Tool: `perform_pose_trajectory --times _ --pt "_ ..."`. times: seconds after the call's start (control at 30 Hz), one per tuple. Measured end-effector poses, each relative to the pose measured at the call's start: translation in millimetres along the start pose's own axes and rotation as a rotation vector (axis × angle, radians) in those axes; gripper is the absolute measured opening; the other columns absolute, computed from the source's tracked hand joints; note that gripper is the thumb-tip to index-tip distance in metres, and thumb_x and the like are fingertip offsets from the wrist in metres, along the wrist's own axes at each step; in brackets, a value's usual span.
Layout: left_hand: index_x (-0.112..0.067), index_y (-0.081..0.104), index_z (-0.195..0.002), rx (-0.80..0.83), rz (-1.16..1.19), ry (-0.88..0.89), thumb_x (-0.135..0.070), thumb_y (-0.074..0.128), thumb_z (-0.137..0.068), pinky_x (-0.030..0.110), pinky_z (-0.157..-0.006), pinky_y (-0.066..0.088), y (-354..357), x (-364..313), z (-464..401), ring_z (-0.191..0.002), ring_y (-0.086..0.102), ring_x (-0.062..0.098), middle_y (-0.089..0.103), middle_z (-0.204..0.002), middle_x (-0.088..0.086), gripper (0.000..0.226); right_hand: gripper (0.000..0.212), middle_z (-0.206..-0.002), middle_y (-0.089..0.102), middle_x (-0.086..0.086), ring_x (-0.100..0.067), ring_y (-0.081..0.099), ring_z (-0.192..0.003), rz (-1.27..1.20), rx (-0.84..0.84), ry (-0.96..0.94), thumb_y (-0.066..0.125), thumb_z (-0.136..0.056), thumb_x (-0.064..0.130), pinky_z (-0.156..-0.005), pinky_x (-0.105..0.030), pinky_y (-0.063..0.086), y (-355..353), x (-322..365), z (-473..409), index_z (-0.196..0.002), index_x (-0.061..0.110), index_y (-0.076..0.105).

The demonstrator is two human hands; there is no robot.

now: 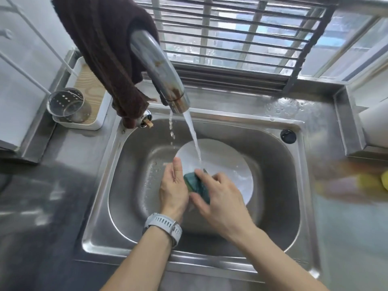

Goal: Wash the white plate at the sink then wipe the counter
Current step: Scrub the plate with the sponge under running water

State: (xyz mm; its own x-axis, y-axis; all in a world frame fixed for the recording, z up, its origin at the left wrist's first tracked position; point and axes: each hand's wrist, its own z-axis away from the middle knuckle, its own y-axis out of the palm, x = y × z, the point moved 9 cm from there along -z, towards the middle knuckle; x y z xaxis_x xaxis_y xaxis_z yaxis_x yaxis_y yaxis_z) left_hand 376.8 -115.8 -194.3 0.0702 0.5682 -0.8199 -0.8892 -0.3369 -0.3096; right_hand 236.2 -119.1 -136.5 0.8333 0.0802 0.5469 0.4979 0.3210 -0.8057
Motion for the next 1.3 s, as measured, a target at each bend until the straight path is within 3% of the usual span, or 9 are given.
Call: perform_pose_trajectory --times 0.13,0.27,0.4,0.57,0.7,0.9,1.0,1.13,1.3 --pt "-0.035 0.06 -0.103 0.009 -0.024 0.062 -0.042 0.052 -0.102 0.034 -0.078 0.054 -5 3 0 -0.091 0.067 0.011 0.071 -0.102 -0.008 0.01 0.061 -0.1 0.05 0.008 -0.018 0.054 -0.092 0.087 0.031 0.014 0.052 -0.082 0.06 -0.077 -0.026 0.045 -14 -34 31 -0.14 0.042 0.046" --pt "-0.03 0.062 -0.111 0.042 0.011 0.055 -0.027 0.062 -0.098 0.03 -0.078 0.051 0 6 5 -0.095 0.066 0.01 0.071 -0.104 -0.01 0.013 0.056 -0.114 0.054 -0.01 -0.034 0.054 -0.099 0.284 -0.08 0.198 0.061 -0.089 0.048 -0.087 -0.04 0.047 -32 -84 -8 -0.141 0.03 0.049" --pt "-0.04 0.06 -0.103 0.094 -0.009 0.054 -0.03 0.067 -0.092 0.026 -0.075 0.055 7 9 9 -0.087 0.065 -0.004 0.07 -0.094 -0.024 0.017 0.053 -0.121 0.051 -0.019 -0.042 0.052 -0.109 0.144 -0.173 0.307 0.059 -0.093 0.04 -0.093 -0.044 0.044 -29 -81 -60 -0.141 0.023 0.046" --pt "-0.055 0.061 -0.086 0.015 0.005 -0.017 -0.055 0.039 -0.102 0.028 -0.076 0.048 0 8 9 -0.089 0.062 -0.001 0.066 -0.09 -0.026 0.028 0.052 -0.111 0.053 -0.005 -0.031 0.054 -0.102 -0.014 -0.072 0.043 0.058 -0.089 0.049 -0.087 -0.037 0.047 -1 -19 -42 -0.138 0.034 0.049" --pt "-0.058 0.058 -0.085 -0.011 0.046 -0.065 -0.056 0.035 -0.104 0.009 -0.073 0.038 -9 8 11 -0.084 0.054 -0.025 0.056 -0.089 -0.04 0.03 0.057 -0.106 0.049 0.006 -0.02 0.054 -0.097 0.037 0.006 -0.035 0.056 -0.081 0.054 -0.081 -0.034 0.05 -3 -32 6 -0.136 0.042 0.045" --pt "-0.043 0.063 -0.089 0.007 0.015 -0.023 -0.055 0.035 -0.104 0.025 -0.076 0.043 1 6 14 -0.084 0.059 -0.014 0.066 -0.088 -0.028 0.034 0.052 -0.121 0.052 -0.016 -0.04 0.053 -0.108 0.125 -0.178 0.27 0.06 -0.092 0.041 -0.094 -0.044 0.047 -30 -71 -57 -0.14 0.025 0.047" --pt "-0.061 0.063 -0.098 0.004 0.001 0.0 -0.062 0.031 -0.101 0.024 -0.081 0.043 1 1 10 -0.088 0.059 -0.017 0.066 -0.097 -0.038 0.032 0.053 -0.118 0.053 -0.012 -0.037 0.054 -0.106 -0.028 -0.196 0.154 0.062 -0.089 0.04 -0.094 -0.042 0.047 -13 -28 -71 -0.139 0.028 0.049" --pt "-0.03 0.065 -0.13 -0.011 0.097 -0.071 -0.071 0.028 -0.097 0.039 -0.105 0.049 -6 12 2 -0.118 0.064 0.02 0.07 -0.128 0.0 0.064 0.055 -0.101 0.051 0.003 -0.021 0.055 -0.09 -0.08 -0.113 -0.09 0.057 -0.081 0.054 -0.078 -0.031 0.048 -1 12 -27 -0.133 0.039 0.048" --pt "-0.027 0.055 -0.143 0.007 0.05 -0.036 -0.065 0.027 -0.101 0.025 -0.099 0.037 -5 10 10 -0.12 0.054 0.011 0.058 -0.146 -0.003 0.063 0.054 -0.112 0.052 -0.003 -0.028 0.055 -0.103 0.058 -0.139 0.023 0.063 -0.087 0.044 -0.088 -0.037 0.049 -20 -33 -46 -0.138 0.034 0.05"
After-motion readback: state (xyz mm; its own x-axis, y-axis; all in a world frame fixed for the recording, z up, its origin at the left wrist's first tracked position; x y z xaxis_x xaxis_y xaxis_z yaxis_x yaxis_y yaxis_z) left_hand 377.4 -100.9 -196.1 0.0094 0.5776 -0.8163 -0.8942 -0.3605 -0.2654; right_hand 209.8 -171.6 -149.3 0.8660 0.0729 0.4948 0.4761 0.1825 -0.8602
